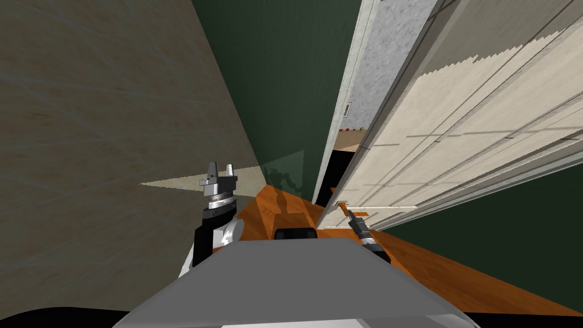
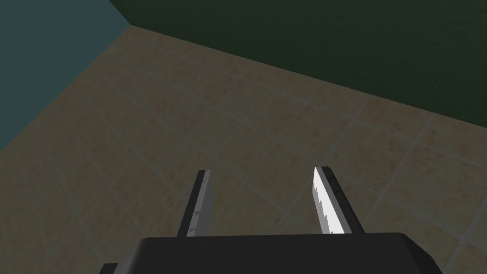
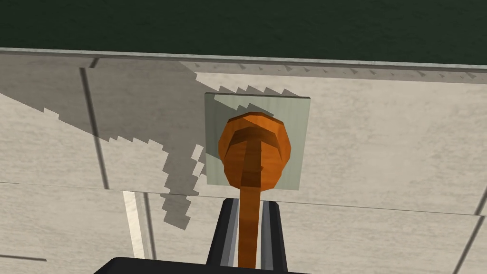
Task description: Pull the door open
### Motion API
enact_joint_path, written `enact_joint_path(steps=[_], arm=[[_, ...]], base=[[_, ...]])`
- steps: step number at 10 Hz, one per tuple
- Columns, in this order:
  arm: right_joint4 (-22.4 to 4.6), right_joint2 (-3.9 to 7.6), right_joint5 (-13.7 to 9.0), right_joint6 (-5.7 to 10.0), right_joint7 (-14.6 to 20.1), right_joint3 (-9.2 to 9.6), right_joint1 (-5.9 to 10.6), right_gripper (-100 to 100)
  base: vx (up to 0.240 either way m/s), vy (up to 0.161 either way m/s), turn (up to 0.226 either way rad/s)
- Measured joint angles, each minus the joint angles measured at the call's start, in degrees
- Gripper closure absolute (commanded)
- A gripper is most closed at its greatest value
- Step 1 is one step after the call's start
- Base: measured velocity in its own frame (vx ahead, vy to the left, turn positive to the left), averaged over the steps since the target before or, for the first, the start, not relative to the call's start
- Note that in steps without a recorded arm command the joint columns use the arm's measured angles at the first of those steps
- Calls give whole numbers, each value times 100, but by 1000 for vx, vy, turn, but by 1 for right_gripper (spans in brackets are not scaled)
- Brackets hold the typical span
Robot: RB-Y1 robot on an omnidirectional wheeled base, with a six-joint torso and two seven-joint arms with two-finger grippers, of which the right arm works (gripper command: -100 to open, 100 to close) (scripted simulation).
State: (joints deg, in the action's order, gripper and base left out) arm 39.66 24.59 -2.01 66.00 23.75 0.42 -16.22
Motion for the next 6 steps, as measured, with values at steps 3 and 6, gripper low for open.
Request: enact_joint_path(steps=[3, 6], arm=[[-115, 57, 8, 156, 48, 20, 19, 100], [-359, 117, 31, 404, 103, 59, 34, 100]], base=[[-243, -75, 205], [-233, -71, 166]])
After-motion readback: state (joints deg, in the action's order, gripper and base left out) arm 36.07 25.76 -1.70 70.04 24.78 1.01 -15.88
